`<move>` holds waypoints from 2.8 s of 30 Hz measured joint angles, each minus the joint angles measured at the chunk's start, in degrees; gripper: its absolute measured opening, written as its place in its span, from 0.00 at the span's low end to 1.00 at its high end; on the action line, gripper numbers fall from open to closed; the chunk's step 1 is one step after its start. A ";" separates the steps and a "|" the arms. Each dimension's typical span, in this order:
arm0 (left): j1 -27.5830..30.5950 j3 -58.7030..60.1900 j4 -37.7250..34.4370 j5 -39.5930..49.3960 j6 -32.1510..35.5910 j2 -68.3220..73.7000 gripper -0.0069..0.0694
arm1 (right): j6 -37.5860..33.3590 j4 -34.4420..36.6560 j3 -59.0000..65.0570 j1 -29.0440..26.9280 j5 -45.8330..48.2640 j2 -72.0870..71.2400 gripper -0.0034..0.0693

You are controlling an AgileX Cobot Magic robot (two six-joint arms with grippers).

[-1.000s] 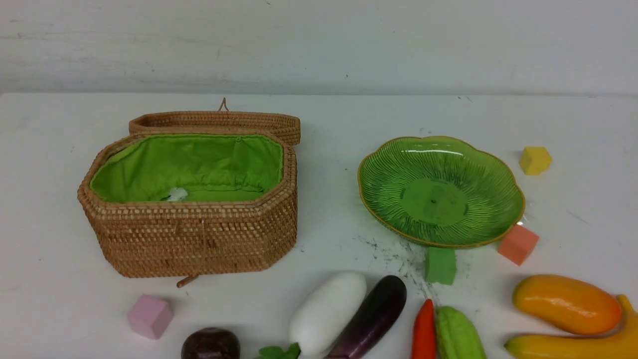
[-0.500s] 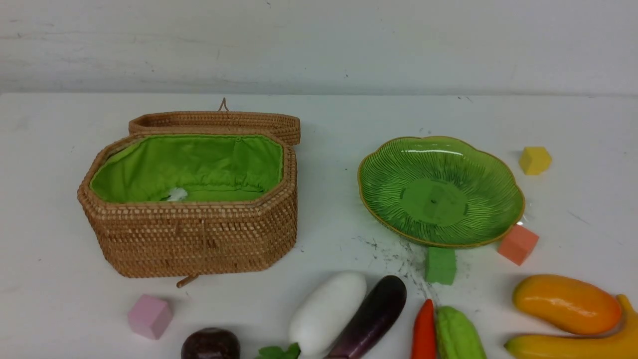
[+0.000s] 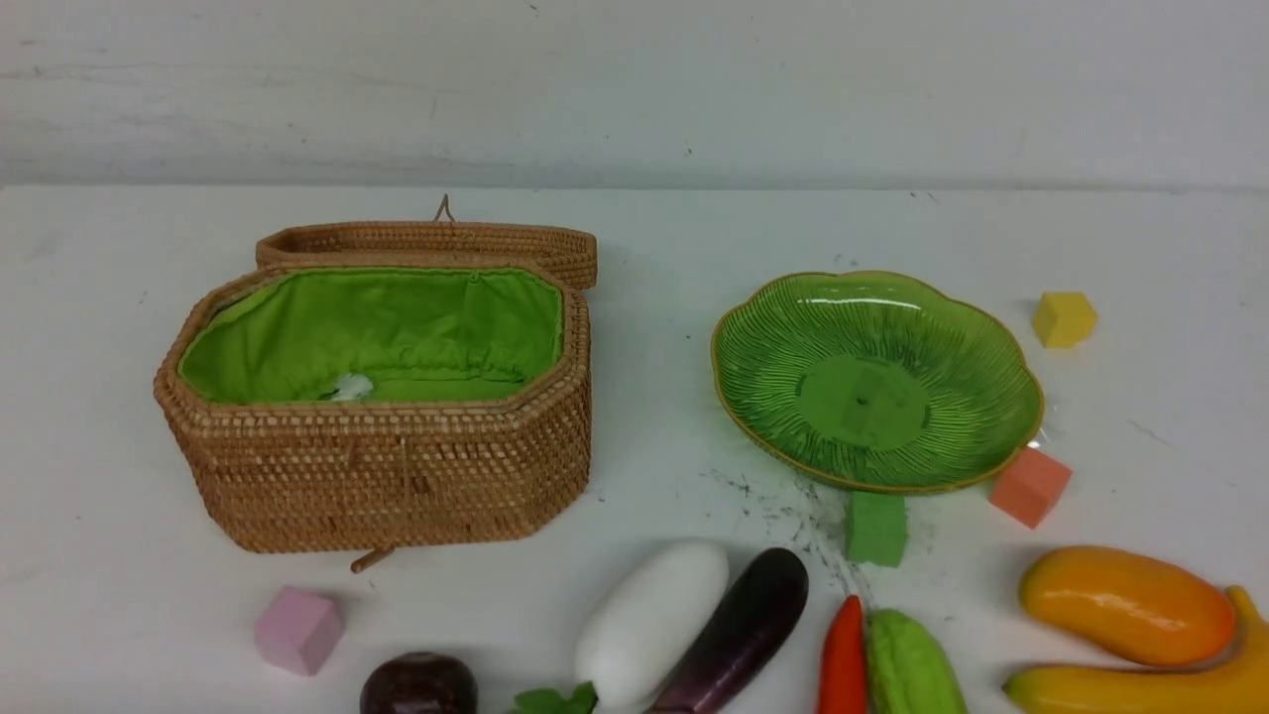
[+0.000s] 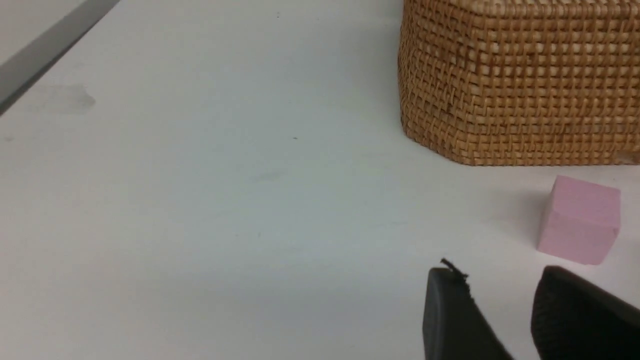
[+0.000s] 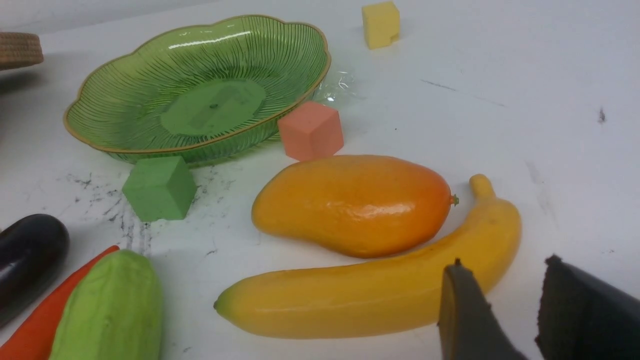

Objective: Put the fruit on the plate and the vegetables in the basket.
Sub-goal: Grab a mangosteen with your left arm and put it on the plate on the right

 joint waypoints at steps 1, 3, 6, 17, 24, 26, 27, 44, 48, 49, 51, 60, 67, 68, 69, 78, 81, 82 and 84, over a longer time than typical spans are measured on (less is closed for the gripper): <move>0.00 0.00 0.05 0.00 0.01 0.00 0.40 | 0.00 0.00 0.00 0.00 0.00 0.00 0.38; 0.00 0.00 0.17 -0.07 0.01 0.00 0.40 | 0.00 0.00 0.00 0.00 0.00 0.00 0.38; 0.00 0.00 -1.32 -1.90 -1.50 0.00 0.40 | 0.00 0.00 0.00 0.00 0.00 0.00 0.38; 0.00 -0.23 -12.89 -30.13 -16.28 0.00 0.40 | 0.00 0.00 0.00 0.00 0.00 0.00 0.38; 0.00 -14.26 -13.05 -24.75 -24.98 1.47 0.40 | 0.00 0.00 0.00 0.00 0.00 0.00 0.38; 0.00 -21.26 -12.88 -16.36 -27.06 5.06 0.40 | 0.00 0.00 0.00 0.00 0.00 0.00 0.38; 0.00 -24.76 -12.59 -12.30 -27.01 6.97 0.40 | 0.00 0.00 0.00 0.00 0.00 0.00 0.38; -3.62 -38.00 -23.08 25.01 -5.66 34.47 0.40 | 0.00 0.00 0.00 0.00 0.00 0.00 0.38; -3.62 -37.99 -34.05 29.88 3.82 41.87 0.40 | 0.00 -0.07 0.00 0.00 0.00 0.00 0.38; -3.62 -37.99 -36.47 30.63 7.11 43.76 0.40 | 0.00 -0.07 0.00 0.00 0.00 0.00 0.38; -3.62 -38.54 -41.18 32.05 13.44 48.82 0.40 | 0.00 -0.07 0.00 0.00 0.00 0.00 0.38; -3.62 -44.24 -45.98 34.44 22.46 60.05 0.49 | 0.00 -0.01 0.00 0.00 0.00 0.00 0.38; -8.40 -45.82 -45.87 35.57 23.77 62.48 0.75 | 0.00 -0.01 0.00 0.00 0.00 0.00 0.38; -9.87 -45.82 -45.87 35.25 23.77 62.63 0.78 | 0.00 -0.01 0.00 0.00 0.00 0.00 0.38; -11.28 -45.82 -45.79 34.74 23.46 62.87 0.81 | 0.00 -0.01 0.00 0.00 0.00 0.00 0.38; -20.01 -47.00 -36.52 27.10 15.15 73.51 0.92 | 0.00 -0.01 0.00 0.00 0.00 0.00 0.38; -21.19 -49.39 -34.31 25.37 13.22 78.09 0.92 | 0.00 -0.01 0.00 0.00 0.00 0.00 0.38; -21.26 -50.23 -33.64 24.97 12.49 79.46 0.92 | 0.00 -0.01 0.00 0.00 0.00 0.00 0.38; -21.31 -52.07 -32.10 23.96 10.75 82.59 0.92 | 0.00 -0.01 0.00 0.00 0.00 0.00 0.38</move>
